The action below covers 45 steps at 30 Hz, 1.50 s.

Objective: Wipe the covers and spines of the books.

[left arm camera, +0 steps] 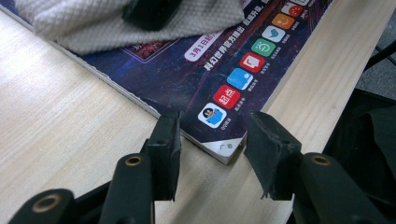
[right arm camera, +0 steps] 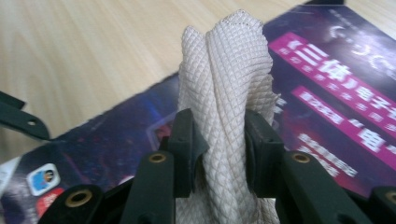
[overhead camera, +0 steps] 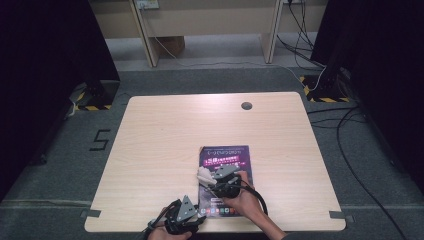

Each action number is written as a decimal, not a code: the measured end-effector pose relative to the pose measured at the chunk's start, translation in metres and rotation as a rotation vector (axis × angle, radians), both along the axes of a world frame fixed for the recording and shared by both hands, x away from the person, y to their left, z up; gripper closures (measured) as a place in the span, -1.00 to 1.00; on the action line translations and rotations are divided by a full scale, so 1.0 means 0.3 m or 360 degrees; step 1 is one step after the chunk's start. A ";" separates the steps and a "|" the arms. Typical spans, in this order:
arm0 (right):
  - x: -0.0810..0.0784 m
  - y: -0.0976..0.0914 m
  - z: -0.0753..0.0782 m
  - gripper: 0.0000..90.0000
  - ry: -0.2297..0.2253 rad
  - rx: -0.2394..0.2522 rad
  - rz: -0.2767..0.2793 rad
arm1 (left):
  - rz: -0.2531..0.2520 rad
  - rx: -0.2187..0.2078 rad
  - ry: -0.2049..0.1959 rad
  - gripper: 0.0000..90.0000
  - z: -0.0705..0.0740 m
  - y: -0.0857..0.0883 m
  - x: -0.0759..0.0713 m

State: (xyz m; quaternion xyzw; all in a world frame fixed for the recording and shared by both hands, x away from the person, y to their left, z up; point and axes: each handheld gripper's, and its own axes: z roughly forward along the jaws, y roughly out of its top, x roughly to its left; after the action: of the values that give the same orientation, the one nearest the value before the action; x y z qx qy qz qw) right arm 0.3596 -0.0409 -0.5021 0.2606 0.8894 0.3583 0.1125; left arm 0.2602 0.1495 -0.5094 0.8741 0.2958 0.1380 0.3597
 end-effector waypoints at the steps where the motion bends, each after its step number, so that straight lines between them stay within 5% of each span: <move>1: -0.004 0.004 0.000 0.51 0.0000 -0.0005 0.0006 | -0.0001 -0.0002 0.0001 0.23 0.000 0.001 0.000; 16: 0.030 -0.004 -0.003 0.51 -0.0020 0.0003 -0.0059 | 0.0033 0.0001 -0.0038 0.23 -0.003 -0.029 0.038; 24: 0.016 0.005 -0.001 0.50 0.0015 0.0018 0.0020 | 0.0022 0.0009 -0.0062 0.24 -0.006 -0.029 0.035; 30: 0.039 -0.053 0.003 0.53 0.0045 0.0026 -0.0039 | 0.0051 -0.0015 -0.0063 0.18 -0.011 -0.024 0.036; 45: 0.107 -0.284 0.014 0.52 0.0018 -0.0032 -0.0354 | 0.0071 0.0000 -0.0088 0.02 -0.012 -0.025 0.034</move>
State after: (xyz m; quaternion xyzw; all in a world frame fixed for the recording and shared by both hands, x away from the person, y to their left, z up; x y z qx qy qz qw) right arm 0.3918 -0.1260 -0.4979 0.3585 0.8592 0.3332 0.1491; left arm 0.2704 0.1419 -0.5130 0.8631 0.3051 0.1702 0.3647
